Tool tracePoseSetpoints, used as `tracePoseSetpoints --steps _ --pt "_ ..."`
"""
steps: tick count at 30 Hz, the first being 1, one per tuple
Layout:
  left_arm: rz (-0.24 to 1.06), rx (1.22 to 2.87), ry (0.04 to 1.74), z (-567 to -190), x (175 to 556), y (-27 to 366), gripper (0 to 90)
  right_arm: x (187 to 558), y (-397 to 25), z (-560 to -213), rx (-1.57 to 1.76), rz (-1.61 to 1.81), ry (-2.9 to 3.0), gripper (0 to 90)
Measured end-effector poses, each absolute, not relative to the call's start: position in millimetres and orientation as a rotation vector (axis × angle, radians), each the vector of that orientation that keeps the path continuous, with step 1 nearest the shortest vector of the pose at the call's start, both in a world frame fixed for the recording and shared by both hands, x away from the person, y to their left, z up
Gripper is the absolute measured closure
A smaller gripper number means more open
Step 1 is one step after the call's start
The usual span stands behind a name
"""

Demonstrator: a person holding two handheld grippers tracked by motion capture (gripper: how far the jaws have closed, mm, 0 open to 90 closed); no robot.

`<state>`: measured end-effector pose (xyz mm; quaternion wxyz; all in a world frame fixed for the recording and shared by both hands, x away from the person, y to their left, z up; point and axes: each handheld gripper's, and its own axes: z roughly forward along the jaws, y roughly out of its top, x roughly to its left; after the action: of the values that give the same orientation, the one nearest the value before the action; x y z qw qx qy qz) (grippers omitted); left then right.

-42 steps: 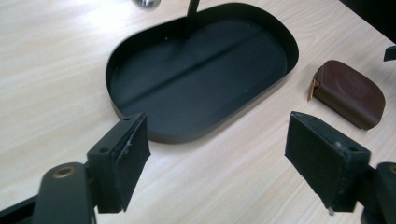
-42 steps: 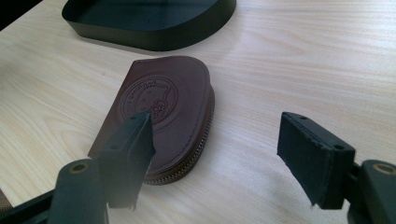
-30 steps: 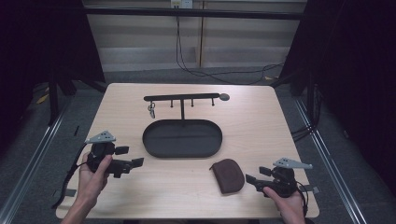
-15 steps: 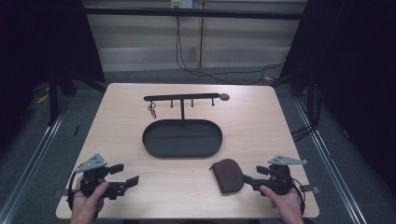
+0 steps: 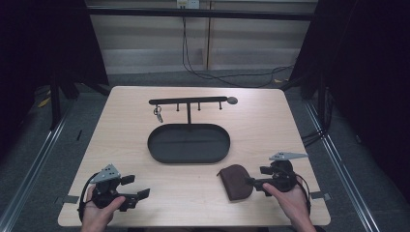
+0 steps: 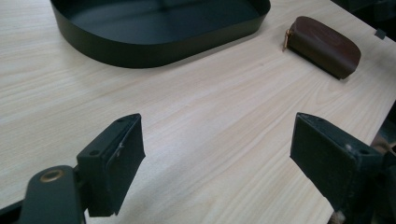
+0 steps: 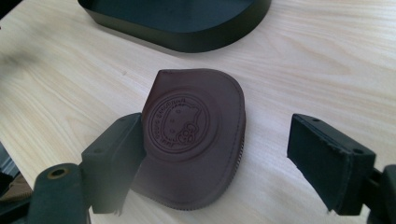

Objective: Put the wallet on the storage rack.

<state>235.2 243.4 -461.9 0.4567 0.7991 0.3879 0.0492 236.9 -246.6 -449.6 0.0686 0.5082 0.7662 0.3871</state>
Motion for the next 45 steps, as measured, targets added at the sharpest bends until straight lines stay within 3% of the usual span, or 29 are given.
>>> tracePoseSetpoints --steps 3,32,35,45 --pt "0.073 1.971 0.958 -462 235 242 17.3 246 -242 -446 1.532 1.127 2.366 21.5" --pt "0.084 1.999 0.925 -459 234 243 16.4 299 -191 -457 1.497 0.567 2.768 19.1" --pt "0.081 1.998 0.926 -460 234 242 16.4 302 -187 -461 1.501 0.508 2.784 15.3" --pt "0.082 1.993 0.93 -459 235 244 16.3 310 -181 -461 1.511 0.424 2.845 21.6"
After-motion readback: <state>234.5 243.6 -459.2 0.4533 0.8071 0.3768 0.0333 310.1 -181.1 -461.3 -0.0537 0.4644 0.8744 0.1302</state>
